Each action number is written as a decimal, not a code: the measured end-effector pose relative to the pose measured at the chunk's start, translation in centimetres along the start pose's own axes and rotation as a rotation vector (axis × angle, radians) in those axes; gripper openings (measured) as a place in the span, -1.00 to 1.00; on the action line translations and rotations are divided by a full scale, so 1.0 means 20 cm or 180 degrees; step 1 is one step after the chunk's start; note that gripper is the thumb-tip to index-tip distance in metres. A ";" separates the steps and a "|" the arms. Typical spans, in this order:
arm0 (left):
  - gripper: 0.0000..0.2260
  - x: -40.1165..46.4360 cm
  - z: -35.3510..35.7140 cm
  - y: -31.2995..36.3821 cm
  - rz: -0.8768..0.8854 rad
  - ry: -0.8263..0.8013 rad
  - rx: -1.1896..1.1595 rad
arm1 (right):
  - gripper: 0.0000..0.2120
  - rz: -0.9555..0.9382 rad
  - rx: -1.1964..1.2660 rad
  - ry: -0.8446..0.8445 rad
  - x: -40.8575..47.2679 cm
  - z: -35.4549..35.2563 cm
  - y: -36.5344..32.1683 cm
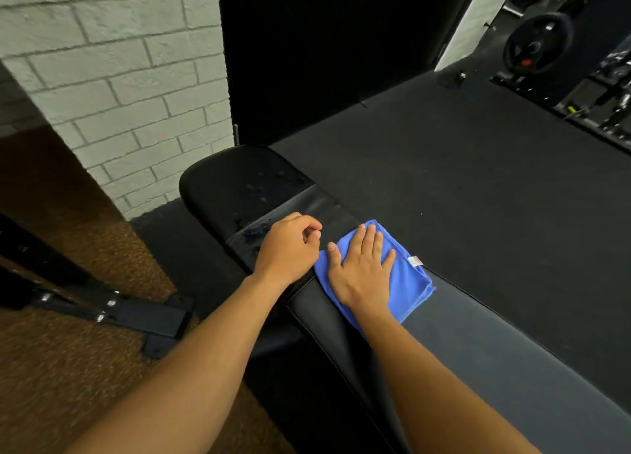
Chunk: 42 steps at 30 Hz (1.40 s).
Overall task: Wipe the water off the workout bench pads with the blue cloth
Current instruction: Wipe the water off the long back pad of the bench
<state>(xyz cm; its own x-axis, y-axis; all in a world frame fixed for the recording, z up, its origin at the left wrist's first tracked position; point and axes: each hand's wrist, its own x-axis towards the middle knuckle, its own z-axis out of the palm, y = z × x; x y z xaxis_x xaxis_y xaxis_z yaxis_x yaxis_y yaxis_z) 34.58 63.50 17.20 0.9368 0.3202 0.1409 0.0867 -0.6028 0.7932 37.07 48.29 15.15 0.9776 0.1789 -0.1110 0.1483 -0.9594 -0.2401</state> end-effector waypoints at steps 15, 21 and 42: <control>-0.90 0.12 0.07 0.18 -0.0169 -0.0543 0.0765 | -0.17 -0.1591 0.0099 -0.0363 -0.06 -0.05 0.26; -0.97 0.16 0.03 0.15 -0.0055 -0.0975 0.0640 | -0.13 -0.0522 0.0075 -0.0140 0.01 -0.07 0.26; -0.82 0.23 0.10 0.26 -0.0137 -0.1523 0.1418 | -0.05 -0.0783 -0.0330 -0.0251 0.04 -0.08 0.31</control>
<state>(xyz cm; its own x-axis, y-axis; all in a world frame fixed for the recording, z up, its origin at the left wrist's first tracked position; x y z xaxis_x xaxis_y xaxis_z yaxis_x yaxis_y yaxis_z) 39.95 60.35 20.67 0.9678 0.0522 -0.2461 0.1633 -0.8747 0.4563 38.90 42.18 15.07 0.8963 0.4217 -0.1372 0.3982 -0.9015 -0.1698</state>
